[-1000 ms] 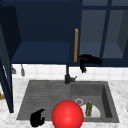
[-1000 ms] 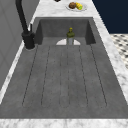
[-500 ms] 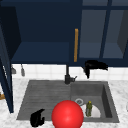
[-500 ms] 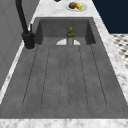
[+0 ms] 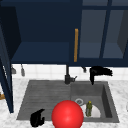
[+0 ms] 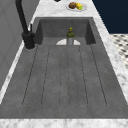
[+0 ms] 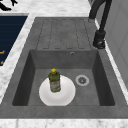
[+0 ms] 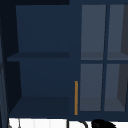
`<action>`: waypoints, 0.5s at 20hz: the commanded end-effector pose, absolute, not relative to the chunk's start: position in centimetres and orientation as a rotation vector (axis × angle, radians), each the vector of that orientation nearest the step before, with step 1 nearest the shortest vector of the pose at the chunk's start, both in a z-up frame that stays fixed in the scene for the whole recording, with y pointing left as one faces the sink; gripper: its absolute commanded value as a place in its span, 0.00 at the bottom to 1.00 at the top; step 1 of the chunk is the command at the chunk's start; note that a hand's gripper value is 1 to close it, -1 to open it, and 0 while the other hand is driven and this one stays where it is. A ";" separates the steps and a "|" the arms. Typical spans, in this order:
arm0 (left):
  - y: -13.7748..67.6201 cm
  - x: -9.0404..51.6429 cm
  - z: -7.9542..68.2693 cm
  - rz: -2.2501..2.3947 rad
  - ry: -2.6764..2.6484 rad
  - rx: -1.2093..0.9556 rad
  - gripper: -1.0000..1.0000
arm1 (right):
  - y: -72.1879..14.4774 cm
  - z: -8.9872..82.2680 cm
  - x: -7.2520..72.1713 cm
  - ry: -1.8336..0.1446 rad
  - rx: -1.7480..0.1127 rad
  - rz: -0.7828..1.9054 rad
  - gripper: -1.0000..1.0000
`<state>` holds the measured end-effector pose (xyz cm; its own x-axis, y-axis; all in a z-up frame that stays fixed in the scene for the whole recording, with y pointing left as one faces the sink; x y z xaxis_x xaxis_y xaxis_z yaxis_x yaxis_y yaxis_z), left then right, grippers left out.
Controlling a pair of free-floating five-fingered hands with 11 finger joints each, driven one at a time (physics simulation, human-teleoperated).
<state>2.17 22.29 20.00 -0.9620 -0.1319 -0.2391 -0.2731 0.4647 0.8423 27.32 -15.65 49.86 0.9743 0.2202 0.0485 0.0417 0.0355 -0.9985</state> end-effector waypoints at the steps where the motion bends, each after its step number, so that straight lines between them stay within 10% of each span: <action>1: 22.3 2.2 20.0 1.515 2.566 -0.357 0.50 | -16.8 49.3 27.3 -0.270 -1.521 0.200 0.00; 10: 22.3 2.2 20.0 1.515 2.566 -0.357 0.50 | -19.7 47.6 26.9 -0.333 -1.509 0.262 0.00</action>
